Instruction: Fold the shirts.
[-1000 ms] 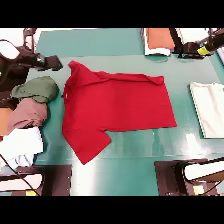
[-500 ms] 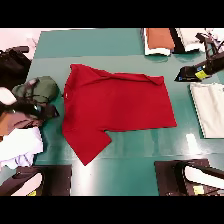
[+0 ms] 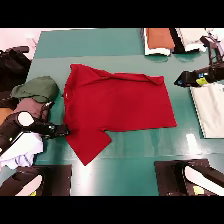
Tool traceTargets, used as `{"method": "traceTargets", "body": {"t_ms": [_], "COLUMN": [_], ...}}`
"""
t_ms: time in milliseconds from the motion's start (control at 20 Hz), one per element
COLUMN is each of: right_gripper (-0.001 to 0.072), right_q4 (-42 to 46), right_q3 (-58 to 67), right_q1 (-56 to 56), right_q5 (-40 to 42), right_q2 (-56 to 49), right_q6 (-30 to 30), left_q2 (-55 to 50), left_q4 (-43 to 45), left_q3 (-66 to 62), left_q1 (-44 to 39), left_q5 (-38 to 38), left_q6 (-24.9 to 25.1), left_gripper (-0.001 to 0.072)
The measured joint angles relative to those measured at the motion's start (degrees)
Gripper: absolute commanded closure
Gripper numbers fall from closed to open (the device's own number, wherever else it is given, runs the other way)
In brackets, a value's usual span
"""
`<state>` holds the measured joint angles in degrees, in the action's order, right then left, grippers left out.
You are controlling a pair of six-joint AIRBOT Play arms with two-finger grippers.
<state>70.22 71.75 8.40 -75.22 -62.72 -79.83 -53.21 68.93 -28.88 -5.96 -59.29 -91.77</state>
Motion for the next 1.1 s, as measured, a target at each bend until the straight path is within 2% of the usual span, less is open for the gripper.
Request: {"method": "traceTargets", "body": {"t_ms": [50, 100, 250, 400, 450, 500, 650, 800, 850, 950, 1050, 1100], "right_gripper": [0.033, 0.033, 0.033, 0.0324, 0.0292, 0.0219, 0.0219, 0.0231, 0.0278, 0.0288, 0.0568, 0.0663], "right_q4": [0.0, -0.1, -0.1, 0.0, -0.1, -0.1, -0.9, -5.6, -7.8, -12.7, -15.5, -16.3], "right_q3": [-0.1, -0.2, -1.2, -7.7, -10.8, -14.5, -24.9, -32.3, -34.0, -36.0, -36.4, -36.2], "right_q1": [0.6, 1.5, 5.2, 11.4, 13.6, 16.3, 23.1, 26.3, 26.5, 25.3, 22.5, 20.9], "right_q5": [-0.2, -0.8, -3.4, -4.9, -5.1, -5.1, -4.1, -1.1, 0.4, 2.4, 5.5, 7.2], "right_q2": [0.5, 1.0, 1.9, 3.1, 3.4, 3.5, 1.9, -1.7, -3.0, -5.2, -7.1, -7.9], "right_q6": [0.0, 0.0, 0.1, 0.5, 0.8, 1.0, 2.1, 4.3, 5.1, 6.2, 7.0, 7.2], "left_q2": [0.0, 0.0, 0.1, 0.1, 0.1, 0.1, 0.1, 0.1, 0.1, 0.1, 0.1, 0.1], "left_q4": [0.0, -0.1, -0.2, -0.4, -0.4, -0.4, -0.4, -0.4, -0.4, -0.4, -0.5, -0.5], "left_q3": [0.2, 0.0, -2.1, -5.3, -6.2, -6.9, -8.1, -8.5, -8.6, -8.7, -8.8, -8.8], "left_q1": [-0.2, -0.3, -0.5, -0.6, -0.6, -0.6, -0.6, -0.6, -0.6, -0.6, -0.6, -0.6], "left_q5": [0.7, 1.4, 3.5, 4.0, 4.0, 3.9, 3.7, 3.7, 3.7, 3.7, 3.7, 3.7], "left_q6": [-0.2, -0.4, -0.7, -0.7, -0.7, -0.7, -0.7, -0.8, -0.8, -0.8, -0.8, -0.8], "left_gripper": [0.055, 0.0676, 0.0679, 0.0679, 0.0679, 0.0679, 0.0679, 0.068, 0.0679, 0.0679, 0.068, 0.068]}}
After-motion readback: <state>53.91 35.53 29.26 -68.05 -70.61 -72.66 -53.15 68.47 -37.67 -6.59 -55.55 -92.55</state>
